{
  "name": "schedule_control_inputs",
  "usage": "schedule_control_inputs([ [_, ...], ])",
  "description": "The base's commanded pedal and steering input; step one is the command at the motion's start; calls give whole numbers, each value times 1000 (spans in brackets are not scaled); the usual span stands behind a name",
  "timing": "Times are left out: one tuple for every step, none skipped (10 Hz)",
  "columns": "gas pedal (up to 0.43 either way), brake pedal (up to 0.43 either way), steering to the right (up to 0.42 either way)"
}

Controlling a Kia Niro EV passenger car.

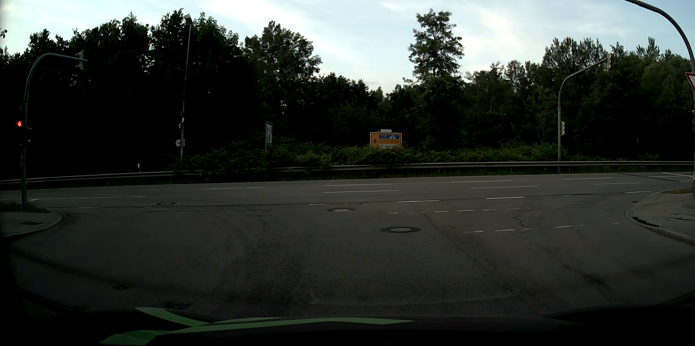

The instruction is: Follow the waypoints while adhering to traffic rules and regulations

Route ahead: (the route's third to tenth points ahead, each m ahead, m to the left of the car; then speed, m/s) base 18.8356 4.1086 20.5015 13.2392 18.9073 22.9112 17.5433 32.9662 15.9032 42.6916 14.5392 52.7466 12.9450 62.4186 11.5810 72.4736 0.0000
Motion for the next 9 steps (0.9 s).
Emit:
schedule_control_inputs([
  [0, 317, -8],
  [0, 317, -8],
  [0, 317, -8],
  [0, 323, -8],
  [0, 317, -9],
  [0, 317, -8],
  [0, 317, -8],
  [0, 323, -9],
  [0, 323, -9],
])
